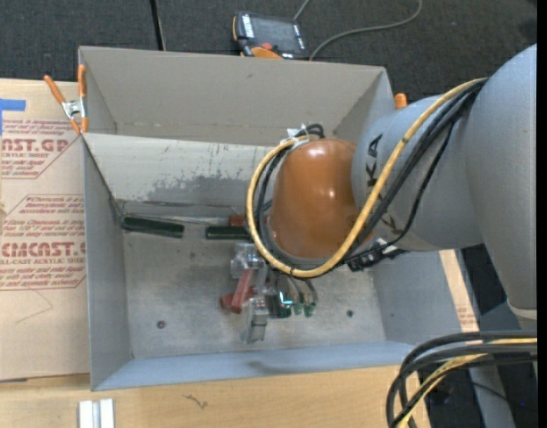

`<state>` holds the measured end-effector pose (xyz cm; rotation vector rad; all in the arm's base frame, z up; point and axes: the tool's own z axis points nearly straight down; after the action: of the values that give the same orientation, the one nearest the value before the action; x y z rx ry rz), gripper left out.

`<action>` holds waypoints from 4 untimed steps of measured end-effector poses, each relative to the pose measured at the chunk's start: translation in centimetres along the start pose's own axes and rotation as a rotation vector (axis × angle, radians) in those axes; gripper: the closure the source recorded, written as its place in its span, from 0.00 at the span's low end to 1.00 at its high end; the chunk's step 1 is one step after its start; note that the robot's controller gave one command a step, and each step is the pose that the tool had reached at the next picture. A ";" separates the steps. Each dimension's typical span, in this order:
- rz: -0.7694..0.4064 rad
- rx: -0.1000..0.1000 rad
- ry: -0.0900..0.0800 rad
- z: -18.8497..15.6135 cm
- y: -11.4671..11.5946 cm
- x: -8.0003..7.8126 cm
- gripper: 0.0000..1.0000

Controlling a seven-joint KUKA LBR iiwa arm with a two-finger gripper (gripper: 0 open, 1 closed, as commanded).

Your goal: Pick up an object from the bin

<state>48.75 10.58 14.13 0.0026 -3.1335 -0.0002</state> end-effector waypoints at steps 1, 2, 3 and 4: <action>0.152 -0.002 -0.013 7.3 -6.5 0.3 0.00; 0.147 -0.003 -0.016 7.0 -6.3 0.2 1.00; 0.132 -0.001 -0.017 -2.8 -9.2 -1.3 1.00; 0.131 -0.001 -0.009 -2.4 -9.1 -1.0 0.00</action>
Offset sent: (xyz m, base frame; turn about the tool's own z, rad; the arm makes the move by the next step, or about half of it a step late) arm -0.0044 -0.0637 -0.0713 0.1460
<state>49.83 1.52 16.49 -0.2028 -3.1356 -0.0014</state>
